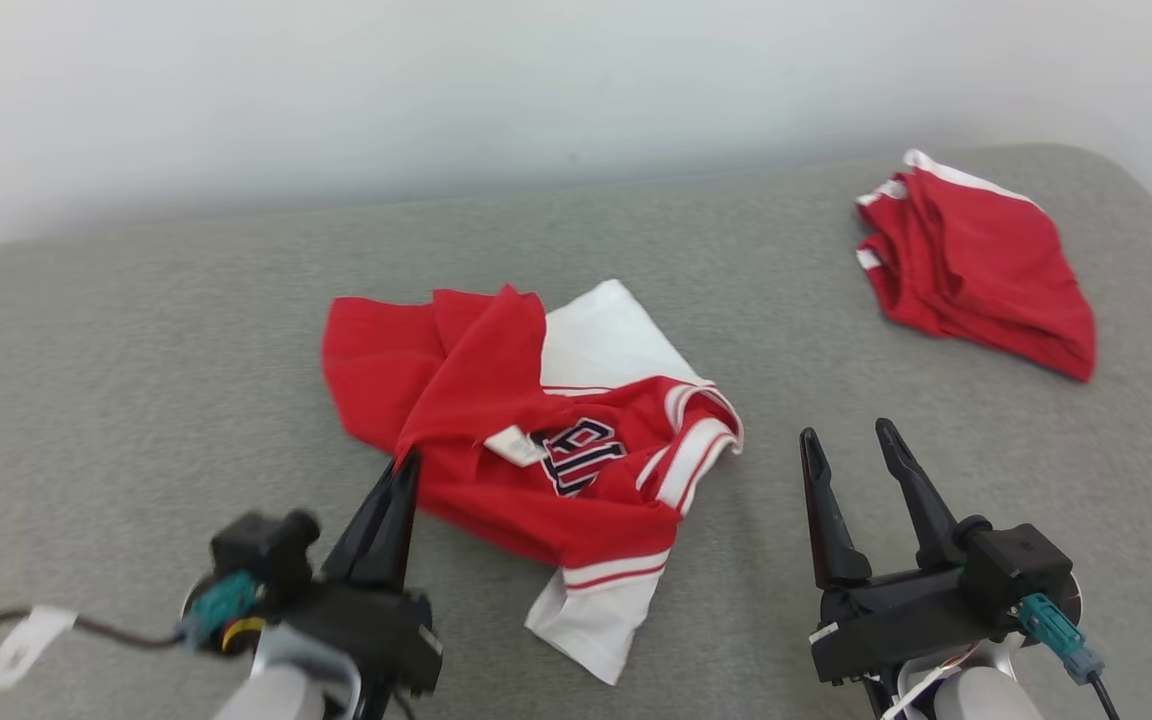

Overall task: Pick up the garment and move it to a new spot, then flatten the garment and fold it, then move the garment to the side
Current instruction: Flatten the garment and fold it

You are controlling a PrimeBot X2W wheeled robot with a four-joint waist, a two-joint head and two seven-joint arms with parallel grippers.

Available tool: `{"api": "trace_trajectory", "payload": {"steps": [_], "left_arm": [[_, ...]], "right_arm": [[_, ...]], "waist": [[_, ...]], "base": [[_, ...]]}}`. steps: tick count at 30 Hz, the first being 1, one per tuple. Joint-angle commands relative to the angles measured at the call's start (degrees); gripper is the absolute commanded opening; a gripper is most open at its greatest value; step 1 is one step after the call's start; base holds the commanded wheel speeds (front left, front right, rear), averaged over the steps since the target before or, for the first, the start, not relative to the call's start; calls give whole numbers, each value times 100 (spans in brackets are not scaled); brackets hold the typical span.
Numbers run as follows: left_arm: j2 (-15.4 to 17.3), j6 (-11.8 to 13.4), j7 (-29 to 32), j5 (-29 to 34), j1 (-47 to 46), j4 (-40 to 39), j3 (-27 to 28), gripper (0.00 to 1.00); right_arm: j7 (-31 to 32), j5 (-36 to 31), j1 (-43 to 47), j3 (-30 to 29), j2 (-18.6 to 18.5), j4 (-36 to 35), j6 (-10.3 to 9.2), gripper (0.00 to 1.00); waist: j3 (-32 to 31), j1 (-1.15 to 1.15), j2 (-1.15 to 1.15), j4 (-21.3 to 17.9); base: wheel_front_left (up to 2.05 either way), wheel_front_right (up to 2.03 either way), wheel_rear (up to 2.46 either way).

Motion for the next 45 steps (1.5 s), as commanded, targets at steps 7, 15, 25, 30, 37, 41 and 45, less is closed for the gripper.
{"api": "trace_trajectory", "payload": {"steps": [7, 15, 25, 30, 37, 41, 45], "left_arm": [[123, 357, -207, -330, 1258, -571, 406, 0], [-16, 272, -255, -363, 1579, -249, 530, 0], [-204, 134, -284, -30, 1669, 73, 903, 100], [-251, 64, -285, 373, 1790, -308, 1228, 100], [-270, -163, -286, 788, 1676, -284, 1164, 100], [-279, -263, -286, 906, 1447, -75, 1030, 100], [-263, -325, -280, 971, 1246, 117, 982, 100]], "right_arm": [[-12, -20, 60, -34, -63, 36, -1, 100], [-12, -22, -40, -30, -106, 67, -1, 100], [-12, 14, -77, -54, -147, 86, -1, 100], [-12, 26, -66, -34, -143, 103, -1, 100], [-12, 69, -108, 47, -147, 142, -1, 100], [-12, 79, -121, 92, -140, 162, -1, 100], [-12, 97, -143, 126, -131, 171, -1, 100]], "waist": [[-72, 0, 0, 663], [44, 0, 0, 760], [75, 0, 0, 728], [74, 0, 0, 699], [64, 0, 0, 542], [58, 0, 0, 384], [71, 0, 0, 238]], "base": [[0, 0, 0], [0, 0, 0], [0, 0, 0], [0, 0, 0], [0, 0, 0], [0, 0, 0], [0, 0, 0]]}}
